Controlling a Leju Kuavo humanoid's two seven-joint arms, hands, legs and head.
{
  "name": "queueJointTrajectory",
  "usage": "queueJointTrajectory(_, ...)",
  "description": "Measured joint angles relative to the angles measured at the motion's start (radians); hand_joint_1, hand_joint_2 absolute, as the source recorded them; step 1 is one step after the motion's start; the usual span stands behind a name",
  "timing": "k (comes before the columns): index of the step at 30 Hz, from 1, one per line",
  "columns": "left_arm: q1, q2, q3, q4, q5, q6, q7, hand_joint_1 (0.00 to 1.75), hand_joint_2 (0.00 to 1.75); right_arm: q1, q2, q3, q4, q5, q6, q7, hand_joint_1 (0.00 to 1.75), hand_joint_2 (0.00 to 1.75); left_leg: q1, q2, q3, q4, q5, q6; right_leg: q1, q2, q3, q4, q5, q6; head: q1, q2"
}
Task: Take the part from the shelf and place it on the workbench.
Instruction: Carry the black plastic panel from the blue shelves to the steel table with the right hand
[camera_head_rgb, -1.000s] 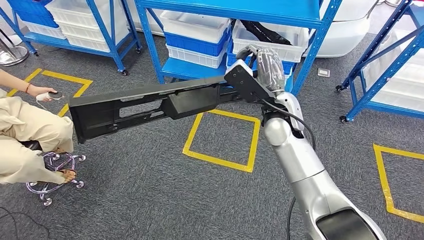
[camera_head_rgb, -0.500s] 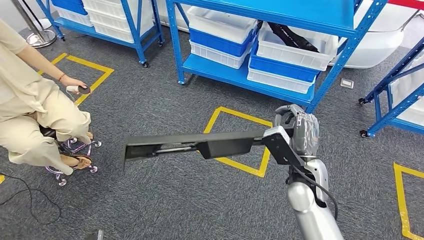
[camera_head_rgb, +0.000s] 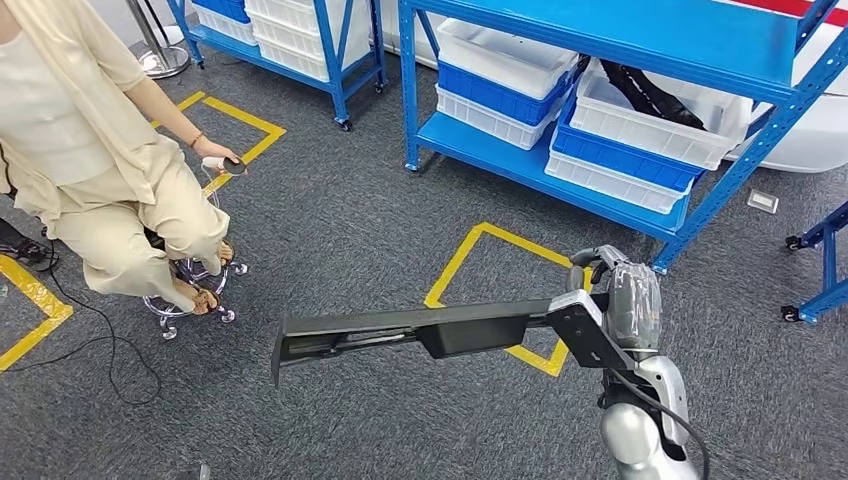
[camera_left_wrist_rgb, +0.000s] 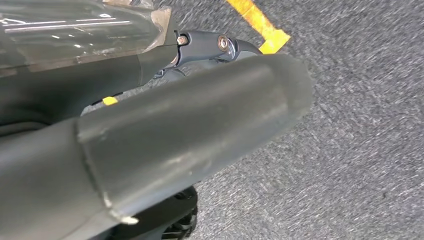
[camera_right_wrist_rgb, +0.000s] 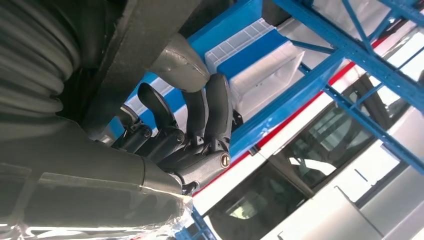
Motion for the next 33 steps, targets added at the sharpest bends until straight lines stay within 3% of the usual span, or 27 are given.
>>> queueJointTrajectory(1,0.002,0.000,0.000,0.000,0.003,-0.001,-0.003,0.00,0.00,-0.008,-0.004,0.000,-0.003,-0.002,0.007,0.002,1.75,1.75,0.001,0.018,-0.011,0.023,-0.015,-0.005,-0.003,-0.008,0.001,-0.001,0.003,-0.008,-0.003,0.000)
queueJointTrajectory(3,0.002,-0.001,0.000,0.000,0.007,-0.003,-0.006,0.00,0.00,-0.026,-0.013,0.000,-0.007,-0.010,0.020,0.004,1.75,1.75,0.004,0.065,-0.061,0.131,-0.076,-0.014,-0.001,-0.025,0.001,-0.002,0.003,-0.018,-0.010,0.000)
queueJointTrajectory(5,0.002,-0.001,0.000,0.000,0.010,-0.005,-0.008,0.00,0.00,-0.045,-0.025,0.000,-0.008,-0.022,0.031,0.006,1.75,1.75,0.009,0.086,-0.119,0.253,-0.128,-0.022,0.003,-0.044,0.001,-0.002,0.003,-0.022,-0.013,0.000)
queueJointTrajectory(6,0.003,-0.001,0.000,0.000,0.011,-0.004,-0.008,0.00,0.00,-0.055,-0.031,0.000,-0.008,-0.027,0.036,0.006,1.75,1.75,0.011,0.090,-0.129,0.276,-0.131,-0.024,0.004,-0.054,0.001,-0.002,0.002,-0.022,-0.013,0.000)
queueJointTrajectory(7,0.003,-0.001,0.001,0.000,0.012,-0.003,-0.008,0.00,0.00,-0.065,-0.036,0.000,-0.008,-0.033,0.040,0.006,1.75,1.75,0.012,0.094,-0.119,0.258,-0.114,-0.024,0.004,-0.063,0.001,-0.002,0.002,-0.021,-0.013,0.000)
queueJointTrajectory(10,0.003,0.001,0.003,0.000,0.014,0.005,-0.008,0.00,0.00,-0.104,-0.049,0.000,-0.007,-0.043,0.048,0.006,1.75,1.75,0.011,0.136,-0.015,0.067,-0.035,-0.017,0.007,-0.086,0.004,-0.001,-0.003,-0.015,-0.013,0.000)
queueJointTrajectory(12,0.002,0.003,0.004,0.000,0.014,0.011,-0.007,0.00,0.00,-0.140,-0.058,0.001,-0.003,-0.047,0.054,0.007,1.75,1.75,0.003,0.149,0.012,0.008,-0.023,-0.007,0.014,-0.099,0.004,-0.001,-0.005,-0.005,-0.010,0.000)
queueJointTrajectory(14,0.003,0.004,0.007,0.000,0.014,0.015,-0.007,0.00,0.00,-0.186,-0.065,0.002,0.004,-0.052,0.067,0.013,1.75,1.75,-0.005,0.131,0.009,0.004,-0.020,0.006,0.019,-0.112,0.005,-0.003,-0.007,0.009,-0.007,0.000)
queueJointTrajectory(16,0.005,0.005,0.010,-0.001,0.014,0.017,-0.004,0.00,0.00,-0.235,-0.073,0.003,0.016,-0.060,0.078,0.022,1.75,1.75,-0.006,0.114,0.014,-0.007,-0.011,0.022,0.017,-0.094,-0.007,0.022,-0.023,0.017,-0.007,0.000)
queueJointTrajectory(17,0.006,0.005,0.010,-0.001,0.012,0.015,-0.001,0.00,0.00,-0.258,-0.079,0.003,0.024,-0.065,0.082,0.025,1.75,1.75,-0.005,0.106,0.017,-0.012,-0.006,0.030,0.016,-0.076,-0.024,0.058,-0.043,0.016,-0.006,0.000)
queueJointTrajectory(19,0.008,0.005,0.011,-0.001,0.006,0.009,0.003,0.00,0.00,-0.303,-0.093,0.003,0.049,-0.071,0.084,0.035,1.75,1.75,-0.004,0.086,0.017,-0.014,-0.003,0.038,0.013,-0.040,-0.088,0.187,-0.097,0.007,-0.003,0.000)
queueJointTrajectory(21,0.011,0.005,0.011,-0.001,0.002,-0.003,0.005,0.00,0.00,-0.348,-0.107,0.004,0.078,-0.069,0.083,0.051,1.75,1.75,-0.006,0.060,0.016,-0.014,-0.002,0.039,0.014,-0.029,-0.139,0.279,-0.118,0.011,-0.001,0.000)
queueJointTrajectory(22,0.013,0.005,0.011,0.000,-0.001,-0.008,0.007,0.00,0.00,-0.373,-0.114,0.006,0.092,-0.070,0.083,0.061,1.75,1.75,-0.006,0.047,0.016,-0.013,-0.002,0.039,0.014,-0.026,-0.139,0.269,-0.104,0.019,0.000,0.000)
queueJointTrajectory(23,0.014,0.004,0.011,0.000,-0.004,-0.012,0.008,0.00,0.00,-0.400,-0.121,0.007,0.104,-0.071,0.083,0.069,1.75,1.75,-0.006,0.035,0.016,-0.012,-0.002,0.039,0.013,-0.023,-0.121,0.223,-0.077,0.027,0.000,0.000)
queueJointTrajectory(25,0.016,0.004,0.011,0.000,-0.009,-0.015,0.010,0.00,0.00,-0.457,-0.133,0.010,0.125,-0.077,0.084,0.083,1.75,1.75,-0.008,0.012,0.014,-0.008,-0.002,0.036,0.009,0.001,-0.061,0.085,-0.016,0.040,0.001,0.000)
queueJointTrajectory(26,0.016,0.004,0.011,0.000,-0.010,-0.014,0.011,0.00,0.00,-0.482,-0.138,0.012,0.133,-0.079,0.086,0.089,1.75,1.75,-0.010,0.003,0.011,-0.005,-0.002,0.033,0.008,0.012,-0.040,0.037,0.003,0.039,0.001,0.000)
queueJointTrajectory(28,0.017,0.005,0.011,0.000,-0.012,-0.011,0.011,0.00,0.00,-0.525,-0.143,0.016,0.148,-0.079,0.093,0.106,1.75,1.75,-0.011,-0.012,0.003,-0.002,0.001,0.024,0.010,0.016,-0.027,0.007,0.013,0.028,0.000,0.000)
queueJointTrajectory(30,0.018,0.009,0.011,0.000,-0.020,-0.004,0.012,0.00,0.00,-0.577,-0.143,0.023,0.165,-0.076,0.111,0.133,1.75,1.75,-0.008,-0.015,-0.005,0.000,0.001,0.015,0.006,0.001,-0.027,0.005,0.018,0.014,0.000,0.000)
queueJointTrajectory(32,0.016,0.013,0.010,-0.001,-0.027,-0.001,0.012,0.00,0.00,-0.632,-0.142,0.034,0.179,-0.073,0.131,0.156,1.75,1.75,-0.008,0.026,-0.029,0.044,-0.025,0.004,0.001,-0.014,-0.025,0.002,0.021,-0.003,-0.006,0.000)
queueJointTrajectory(33,0.014,0.015,0.010,-0.001,-0.029,-0.001,0.012,0.00,0.00,-0.655,-0.141,0.040,0.184,-0.072,0.139,0.162,1.75,1.75,-0.006,0.055,-0.054,0.097,-0.052,-0.001,0.003,-0.022,-0.023,0.001,0.020,-0.010,-0.008,0.000)
